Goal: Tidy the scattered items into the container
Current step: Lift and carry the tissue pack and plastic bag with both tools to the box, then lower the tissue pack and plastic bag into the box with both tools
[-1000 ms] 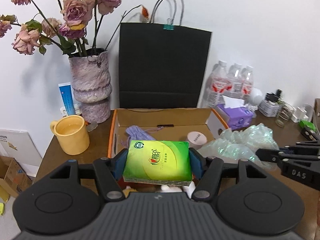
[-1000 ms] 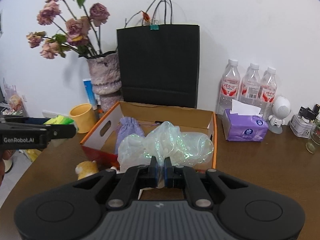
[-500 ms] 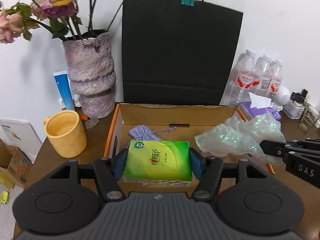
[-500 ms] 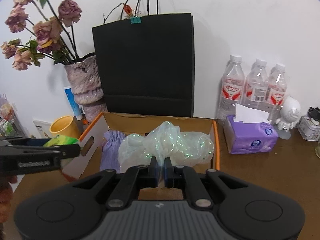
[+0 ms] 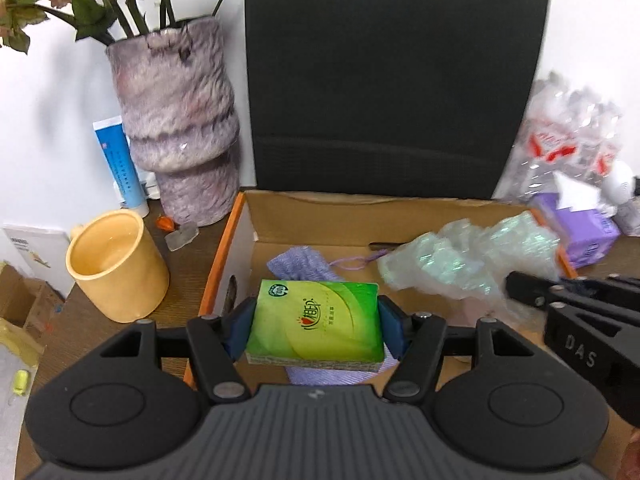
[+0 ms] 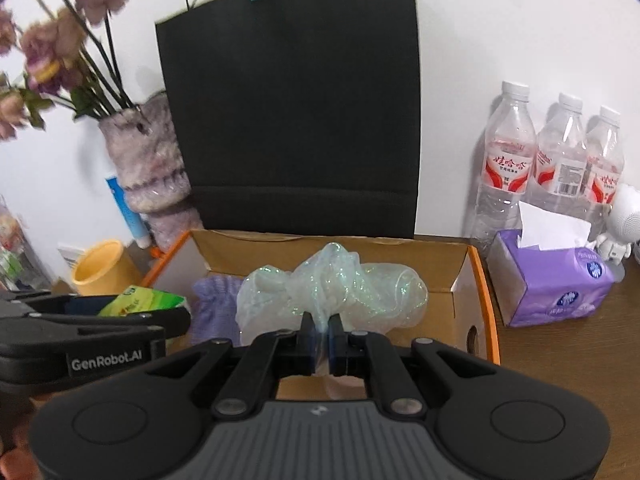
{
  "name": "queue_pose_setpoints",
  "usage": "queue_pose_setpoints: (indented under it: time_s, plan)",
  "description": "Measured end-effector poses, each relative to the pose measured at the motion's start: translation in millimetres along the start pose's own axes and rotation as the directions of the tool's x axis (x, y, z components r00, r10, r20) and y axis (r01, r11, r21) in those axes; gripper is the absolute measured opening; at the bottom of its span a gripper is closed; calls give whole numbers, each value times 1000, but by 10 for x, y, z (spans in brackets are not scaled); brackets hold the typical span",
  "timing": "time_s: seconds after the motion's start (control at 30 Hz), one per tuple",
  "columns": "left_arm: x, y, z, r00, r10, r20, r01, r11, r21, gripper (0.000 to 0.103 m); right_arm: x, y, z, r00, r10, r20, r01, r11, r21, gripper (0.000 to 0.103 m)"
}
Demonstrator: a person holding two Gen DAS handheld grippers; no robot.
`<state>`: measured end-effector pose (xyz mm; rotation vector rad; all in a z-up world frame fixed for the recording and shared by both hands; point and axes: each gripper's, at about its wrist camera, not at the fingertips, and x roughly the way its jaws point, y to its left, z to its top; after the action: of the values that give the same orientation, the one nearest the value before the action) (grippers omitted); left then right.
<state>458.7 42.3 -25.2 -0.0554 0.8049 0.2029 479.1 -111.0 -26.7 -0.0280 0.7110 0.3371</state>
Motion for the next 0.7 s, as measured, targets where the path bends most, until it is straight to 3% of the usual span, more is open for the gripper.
queue_pose_setpoints:
  time_s: [0.33, 0.7]
  plan:
    - [447, -62, -55, 998, 20, -52, -20, 1000, 7, 64, 407, -13, -126, 999, 13, -34, -13, 1000, -14, 5]
    - [750, -20, -141, 996, 30, -90, -31, 1000, -5, 65, 538, 98, -205, 999, -36, 16, 37, 997, -65, 5]
